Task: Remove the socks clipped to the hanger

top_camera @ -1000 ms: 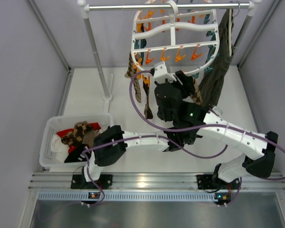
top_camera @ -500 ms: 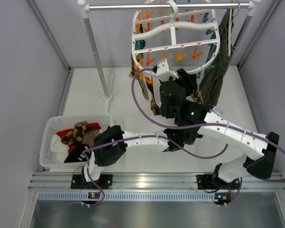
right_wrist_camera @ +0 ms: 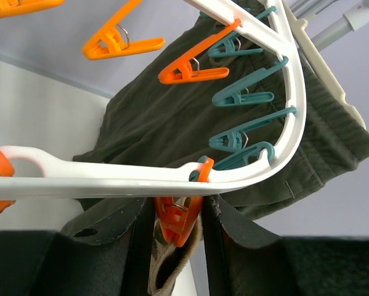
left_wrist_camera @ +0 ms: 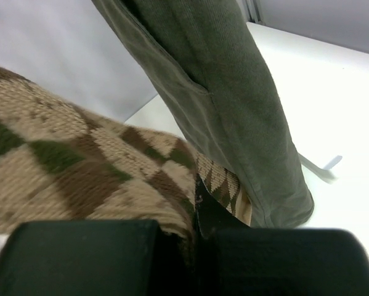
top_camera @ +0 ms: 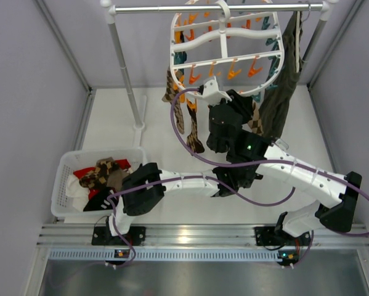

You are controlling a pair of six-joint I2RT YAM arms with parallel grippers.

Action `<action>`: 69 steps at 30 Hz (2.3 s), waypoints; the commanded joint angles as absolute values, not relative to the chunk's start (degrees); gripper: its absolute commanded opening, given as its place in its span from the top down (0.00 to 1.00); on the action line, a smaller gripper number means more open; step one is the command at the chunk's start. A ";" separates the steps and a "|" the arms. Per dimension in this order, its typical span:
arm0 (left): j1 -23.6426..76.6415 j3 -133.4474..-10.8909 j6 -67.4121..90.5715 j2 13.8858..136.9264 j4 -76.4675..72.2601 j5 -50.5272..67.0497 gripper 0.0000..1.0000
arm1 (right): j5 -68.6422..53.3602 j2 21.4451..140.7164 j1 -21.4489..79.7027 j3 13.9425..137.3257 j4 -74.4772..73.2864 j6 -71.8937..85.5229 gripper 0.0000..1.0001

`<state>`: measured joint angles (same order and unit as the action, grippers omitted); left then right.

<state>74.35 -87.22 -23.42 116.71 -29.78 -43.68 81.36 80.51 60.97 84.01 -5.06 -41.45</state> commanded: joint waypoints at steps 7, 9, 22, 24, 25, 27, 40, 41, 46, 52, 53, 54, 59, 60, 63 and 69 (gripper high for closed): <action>73.65 -86.76 -20.57 116.28 -30.59 -43.07 1.00 | 81.48 79.81 60.73 85.60 -1.32 -41.05 0.94; 73.39 -85.35 -19.08 115.15 -30.50 -43.24 1.00 | 81.04 79.72 60.73 85.60 -1.41 -40.09 0.94; 72.07 -57.94 4.38 97.22 -26.90 -40.87 1.00 | 73.66 78.58 60.65 89.65 -18.78 -20.06 0.68; 72.16 -54.33 8.25 92.83 -23.39 -41.22 1.00 | 70.77 77.96 60.64 89.65 -21.43 -15.50 0.56; 72.16 -53.62 9.57 91.68 -21.46 -42.00 1.00 | 69.88 77.26 60.64 89.74 -22.84 -13.90 0.52; 72.16 -52.04 13.43 88.60 -15.07 -44.19 1.00 | 67.77 76.56 60.91 89.65 -26.27 -10.47 0.46; 71.46 -48.78 32.68 68.13 19.04 -48.08 1.00 | 35.88 58.82 61.08 77.97 -31.30 1.58 0.01; 71.02 -49.13 34.52 65.42 23.07 -47.38 1.00 | 32.64 57.58 61.08 75.61 -30.68 2.02 0.01; 67.16 -49.13 38.75 58.11 32.77 -46.50 1.00 | 28.92 51.61 61.08 70.50 -27.60 2.81 0.01; 53.05 -49.75 38.68 50.37 41.57 -42.54 1.00 | 29.00 47.90 60.73 65.92 -25.75 2.64 0.01; 50.13 -49.75 37.45 47.84 42.09 -42.28 1.00 | 29.09 47.64 60.56 65.22 -25.23 2.72 0.01; 46.97 -50.09 36.57 46.77 42.45 -41.75 1.00 | 29.00 47.29 60.47 64.95 -24.88 2.81 0.01; 28.76 -52.38 32.79 43.85 42.98 -37.89 1.00 | 29.00 45.97 60.21 63.11 -23.47 2.29 0.00; 26.30 -52.82 32.52 44.38 42.80 -36.58 1.00 | 29.00 45.88 60.21 63.02 -23.21 2.29 0.01; 15.33 -54.58 31.99 48.42 42.72 -28.67 1.00 | 28.83 45.18 59.94 62.58 -22.94 2.20 0.00; 9.32 -50.63 37.26 48.43 41.05 -27.77 1.00 | 28.74 42.81 59.85 61.35 -22.68 2.29 0.01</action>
